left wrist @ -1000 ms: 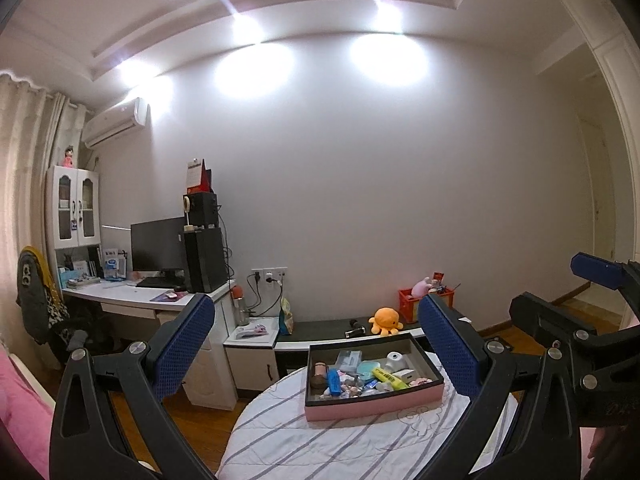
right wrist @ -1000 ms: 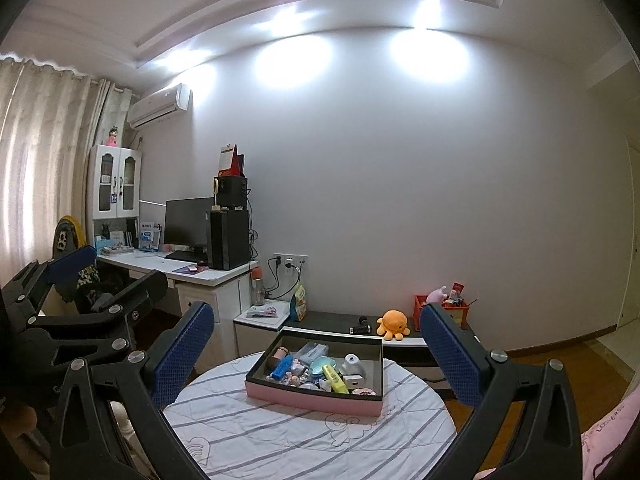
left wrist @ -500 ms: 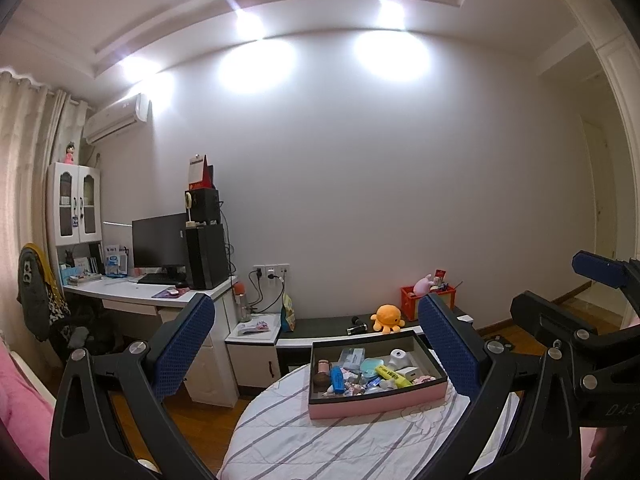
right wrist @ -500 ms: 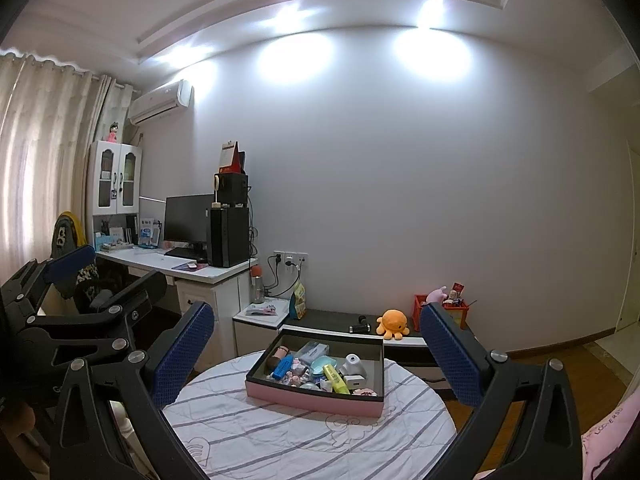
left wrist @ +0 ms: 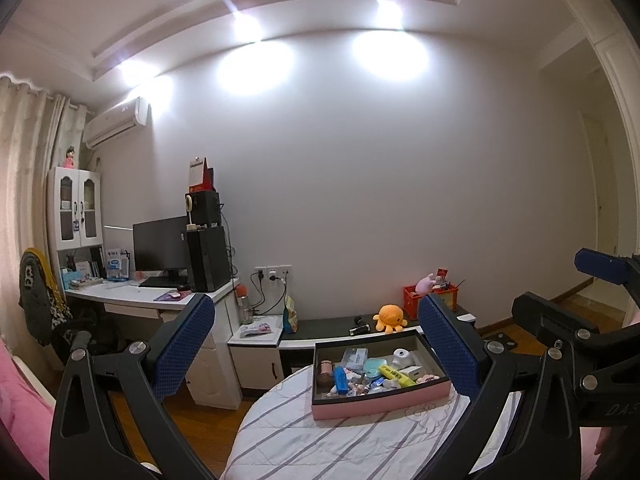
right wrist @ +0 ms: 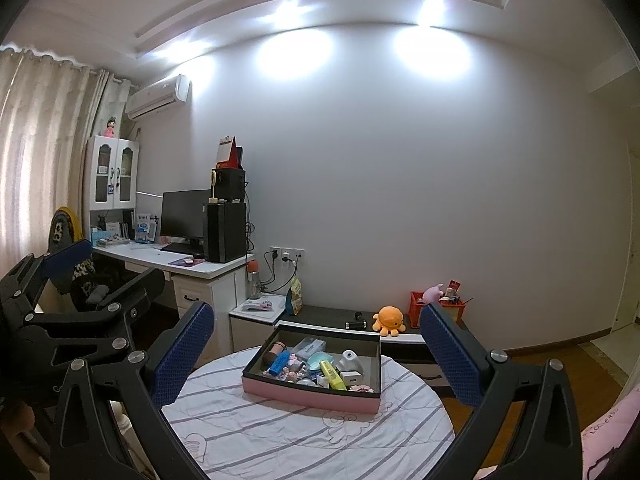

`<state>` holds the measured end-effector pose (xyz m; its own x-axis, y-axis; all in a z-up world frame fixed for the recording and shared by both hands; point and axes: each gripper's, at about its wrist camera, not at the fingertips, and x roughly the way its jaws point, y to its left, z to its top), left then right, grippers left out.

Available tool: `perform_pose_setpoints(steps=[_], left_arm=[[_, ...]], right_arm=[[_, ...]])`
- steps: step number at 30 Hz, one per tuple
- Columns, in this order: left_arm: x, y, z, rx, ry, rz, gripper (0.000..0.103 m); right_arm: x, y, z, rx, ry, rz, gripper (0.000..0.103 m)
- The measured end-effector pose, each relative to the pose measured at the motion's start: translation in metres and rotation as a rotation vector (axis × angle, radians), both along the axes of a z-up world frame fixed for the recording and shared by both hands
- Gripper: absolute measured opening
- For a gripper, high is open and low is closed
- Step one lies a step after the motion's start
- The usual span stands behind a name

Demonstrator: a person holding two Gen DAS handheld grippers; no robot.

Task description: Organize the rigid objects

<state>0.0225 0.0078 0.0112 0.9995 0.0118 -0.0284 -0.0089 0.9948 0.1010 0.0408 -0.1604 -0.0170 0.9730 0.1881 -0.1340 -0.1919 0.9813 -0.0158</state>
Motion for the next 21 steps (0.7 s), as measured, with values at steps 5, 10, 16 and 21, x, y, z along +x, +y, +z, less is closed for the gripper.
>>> perform_pose_setpoints(steps=[5,10,16,21], left_arm=[[-0.0031,0.0011,-0.0001,0.001,-0.018,-0.002,0.103],[-0.0032,0.0021,0.0003,0.004,-0.016,-0.011,0.103],[-0.0033,0.0015,0.0005,0.007,-0.018,-0.01,0.103],[-0.0034,0.0018,0.0009,0.006,-0.018,-0.01,0.103]], right_arm=[[0.0,-0.0007,-0.001,-0.001,0.0,0.001,0.103],[0.0008,0.0002,-0.0021,0.003,0.0,-0.003,0.103],[-0.0004,0.0002,-0.0046,0.0,0.001,-0.003,0.103],[-0.0007,-0.0001,-0.005,0.001,0.003,-0.002,0.103]])
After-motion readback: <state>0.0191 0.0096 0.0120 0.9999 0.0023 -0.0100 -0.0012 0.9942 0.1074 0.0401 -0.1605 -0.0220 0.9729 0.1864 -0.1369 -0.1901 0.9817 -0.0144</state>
